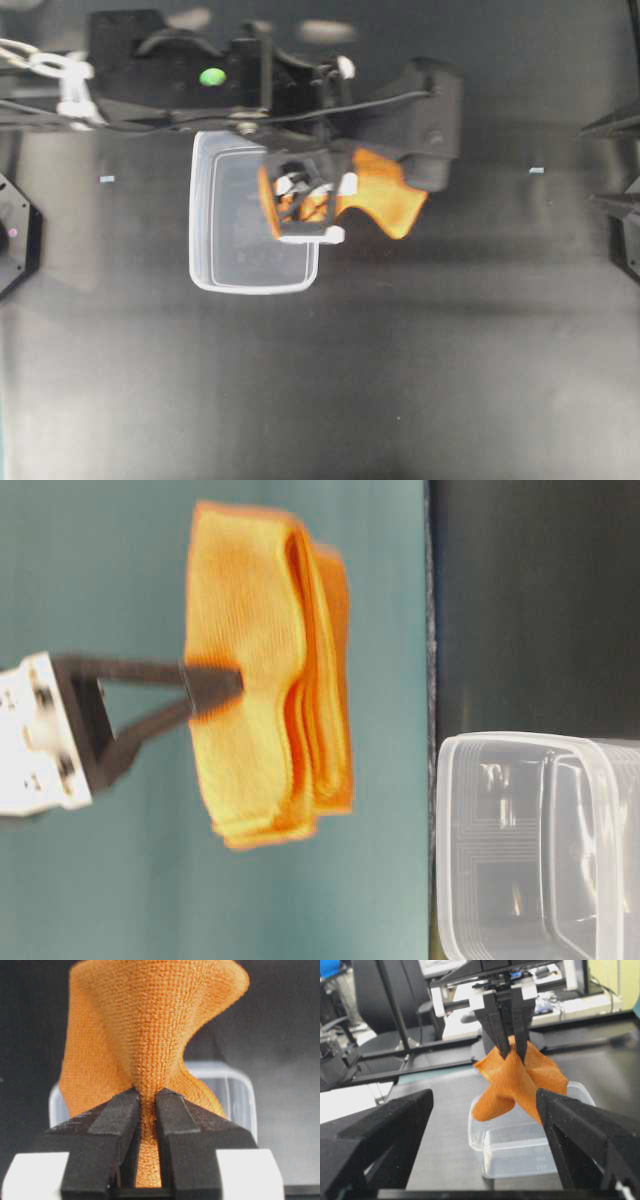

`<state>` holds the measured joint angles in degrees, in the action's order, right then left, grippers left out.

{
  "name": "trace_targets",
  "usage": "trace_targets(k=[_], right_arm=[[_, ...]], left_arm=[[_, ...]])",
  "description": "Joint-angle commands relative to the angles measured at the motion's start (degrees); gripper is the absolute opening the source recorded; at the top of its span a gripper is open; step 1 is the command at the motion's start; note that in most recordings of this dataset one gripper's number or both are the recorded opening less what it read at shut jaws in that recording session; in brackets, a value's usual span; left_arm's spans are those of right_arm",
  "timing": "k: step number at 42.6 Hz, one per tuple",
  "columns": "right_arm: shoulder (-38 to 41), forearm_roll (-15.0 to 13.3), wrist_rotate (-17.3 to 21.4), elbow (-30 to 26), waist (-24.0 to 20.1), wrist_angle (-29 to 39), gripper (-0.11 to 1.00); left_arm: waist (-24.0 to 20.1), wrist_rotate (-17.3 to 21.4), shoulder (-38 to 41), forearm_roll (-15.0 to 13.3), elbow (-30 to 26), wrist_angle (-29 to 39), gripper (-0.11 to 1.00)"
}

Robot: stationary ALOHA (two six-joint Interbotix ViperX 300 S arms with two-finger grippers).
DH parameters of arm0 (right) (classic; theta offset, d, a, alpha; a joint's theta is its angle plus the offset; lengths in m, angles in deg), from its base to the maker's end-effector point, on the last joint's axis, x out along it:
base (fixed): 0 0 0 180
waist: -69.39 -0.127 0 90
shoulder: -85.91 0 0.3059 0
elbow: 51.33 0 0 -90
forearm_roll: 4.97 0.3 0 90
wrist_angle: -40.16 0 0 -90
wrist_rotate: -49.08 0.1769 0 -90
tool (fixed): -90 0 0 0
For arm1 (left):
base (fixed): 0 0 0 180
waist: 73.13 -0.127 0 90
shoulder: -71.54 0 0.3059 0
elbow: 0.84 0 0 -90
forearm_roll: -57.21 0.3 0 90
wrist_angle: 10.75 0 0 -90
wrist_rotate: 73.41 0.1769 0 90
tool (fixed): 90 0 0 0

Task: Place the orange towel into the container with the left arm.

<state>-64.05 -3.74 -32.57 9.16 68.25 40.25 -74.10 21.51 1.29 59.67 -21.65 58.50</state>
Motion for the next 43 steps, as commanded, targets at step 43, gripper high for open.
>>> trace_targets(k=[43], right_arm=[[0.4,0.2,0.1,-1.1,-0.2,0.0,0.80]], left_arm=[[-1.0,-0.7,-15.8,0.2,26.4,-14.2,0.07]])
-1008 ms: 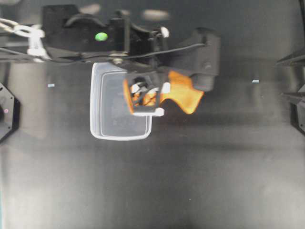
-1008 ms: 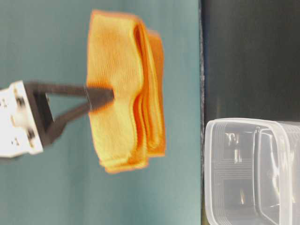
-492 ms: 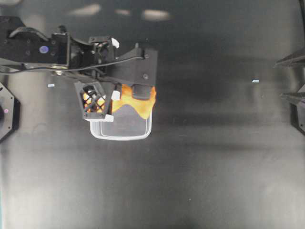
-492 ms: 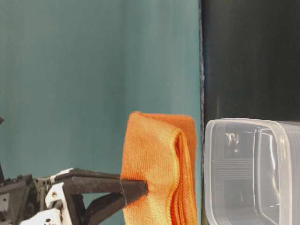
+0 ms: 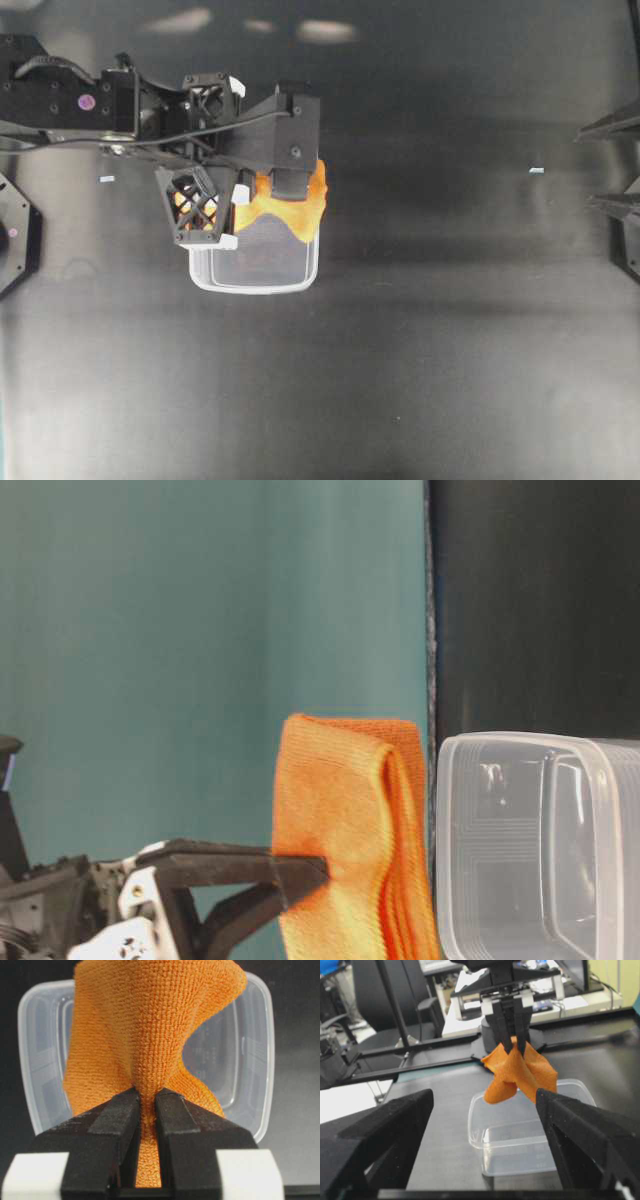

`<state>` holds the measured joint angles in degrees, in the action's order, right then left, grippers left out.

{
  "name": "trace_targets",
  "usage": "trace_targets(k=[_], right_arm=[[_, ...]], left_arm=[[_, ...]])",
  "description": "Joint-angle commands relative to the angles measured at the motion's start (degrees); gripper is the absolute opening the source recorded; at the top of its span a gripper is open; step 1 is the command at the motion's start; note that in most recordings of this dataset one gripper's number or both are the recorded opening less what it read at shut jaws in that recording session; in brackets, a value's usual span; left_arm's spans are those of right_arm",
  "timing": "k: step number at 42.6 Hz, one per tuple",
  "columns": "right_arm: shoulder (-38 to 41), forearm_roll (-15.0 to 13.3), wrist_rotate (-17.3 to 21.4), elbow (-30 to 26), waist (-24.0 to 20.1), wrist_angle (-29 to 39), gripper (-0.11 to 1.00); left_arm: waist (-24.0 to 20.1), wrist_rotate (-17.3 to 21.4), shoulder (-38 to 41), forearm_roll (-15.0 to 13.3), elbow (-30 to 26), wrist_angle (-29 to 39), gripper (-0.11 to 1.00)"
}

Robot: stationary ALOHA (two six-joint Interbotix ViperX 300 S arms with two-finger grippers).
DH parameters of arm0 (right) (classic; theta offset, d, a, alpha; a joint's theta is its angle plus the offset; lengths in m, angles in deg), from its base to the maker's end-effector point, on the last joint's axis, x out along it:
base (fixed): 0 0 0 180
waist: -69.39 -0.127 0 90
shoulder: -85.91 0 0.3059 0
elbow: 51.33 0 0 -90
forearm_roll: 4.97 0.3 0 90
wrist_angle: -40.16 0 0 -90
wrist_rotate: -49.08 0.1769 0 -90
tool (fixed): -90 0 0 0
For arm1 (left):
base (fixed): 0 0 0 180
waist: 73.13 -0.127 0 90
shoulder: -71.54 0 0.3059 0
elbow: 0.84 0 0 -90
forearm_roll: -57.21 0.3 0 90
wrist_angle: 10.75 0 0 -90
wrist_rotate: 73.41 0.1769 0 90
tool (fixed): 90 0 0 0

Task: Place the orange towel into the container with the left arm.

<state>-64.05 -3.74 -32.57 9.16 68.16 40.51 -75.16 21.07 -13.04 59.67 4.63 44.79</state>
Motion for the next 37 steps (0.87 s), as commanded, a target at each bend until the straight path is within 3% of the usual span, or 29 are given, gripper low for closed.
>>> trace_targets(k=[1,4,6,15,18,25,31,37], right_arm=[[0.4,0.2,0.1,-1.1,-0.1,-0.3,0.80],[0.4,0.2,0.1,-1.1,-0.1,-0.3,0.80],[0.4,0.2,0.1,-1.1,-0.1,-0.3,0.80],[0.5,0.2,0.1,-0.9,-0.1,-0.3,0.80],[0.4,0.2,0.1,-1.0,-0.1,-0.3,0.80],[0.2,0.2,0.1,-1.1,-0.1,-0.3,0.79],[0.3,0.2,0.1,-1.1,0.2,-0.3,0.79],[0.6,0.2,0.1,-0.9,0.4,-0.4,0.79]], left_arm=[[0.0,-0.6,-1.5,0.2,0.5,-0.8,0.07],[0.0,-1.1,-1.7,0.1,1.3,-1.0,0.07],[-0.2,-1.5,-1.8,0.2,1.7,-1.2,0.14],[0.2,-3.6,-3.3,0.2,4.1,-7.1,0.76],[0.6,-3.7,-4.7,0.2,5.7,-9.2,0.89],[2.1,-4.6,-14.2,0.2,11.6,-16.5,0.79],[2.4,-6.2,-23.9,0.2,18.1,-24.1,0.80],[3.6,-6.4,-36.9,0.2,28.0,-36.3,0.80]])
